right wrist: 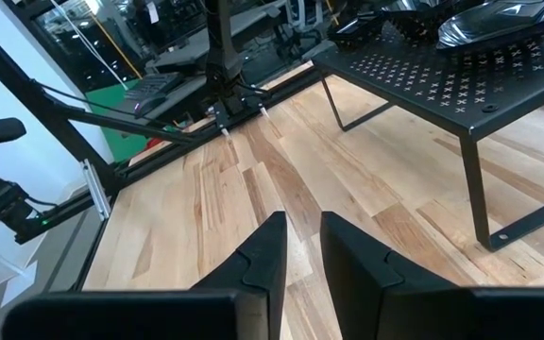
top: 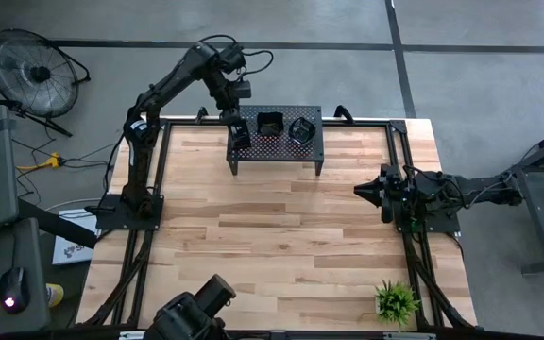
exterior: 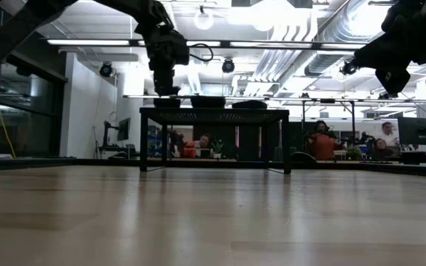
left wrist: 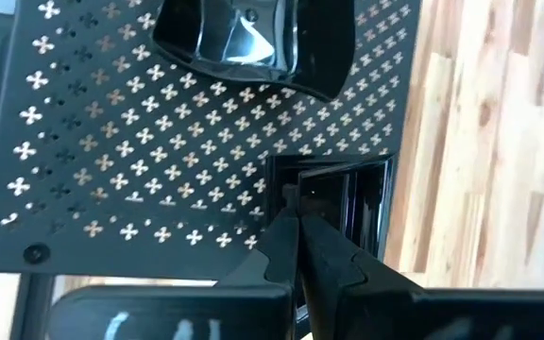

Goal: Pick & Place Mini shaped plates
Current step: Stack the square plate on top of the square plate on the shelf

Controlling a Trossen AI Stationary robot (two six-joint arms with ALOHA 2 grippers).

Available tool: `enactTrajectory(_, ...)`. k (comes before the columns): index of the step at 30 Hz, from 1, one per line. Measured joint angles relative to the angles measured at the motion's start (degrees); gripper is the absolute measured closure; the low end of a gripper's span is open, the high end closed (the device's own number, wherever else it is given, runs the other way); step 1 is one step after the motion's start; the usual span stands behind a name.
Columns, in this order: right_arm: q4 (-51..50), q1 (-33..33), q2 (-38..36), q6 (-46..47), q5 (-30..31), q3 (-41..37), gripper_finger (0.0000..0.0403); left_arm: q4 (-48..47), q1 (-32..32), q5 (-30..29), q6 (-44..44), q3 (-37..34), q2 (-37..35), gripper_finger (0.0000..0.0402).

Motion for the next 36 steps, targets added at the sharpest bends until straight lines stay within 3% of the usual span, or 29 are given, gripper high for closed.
enactTrajectory(20,0.0,-0.01,0.0,0.0,-0.02,0.0,0.0339,0.02,-4.14,-6.23,-2.42,-0.07,0.0,0.0401)
enactTrajectory(36,0.01,-0.02,0.0,0.0,-0.02,0.0,0.0339,0.02,-4.14,-6.6,-3.93,-0.07,-0.02,0.0401)
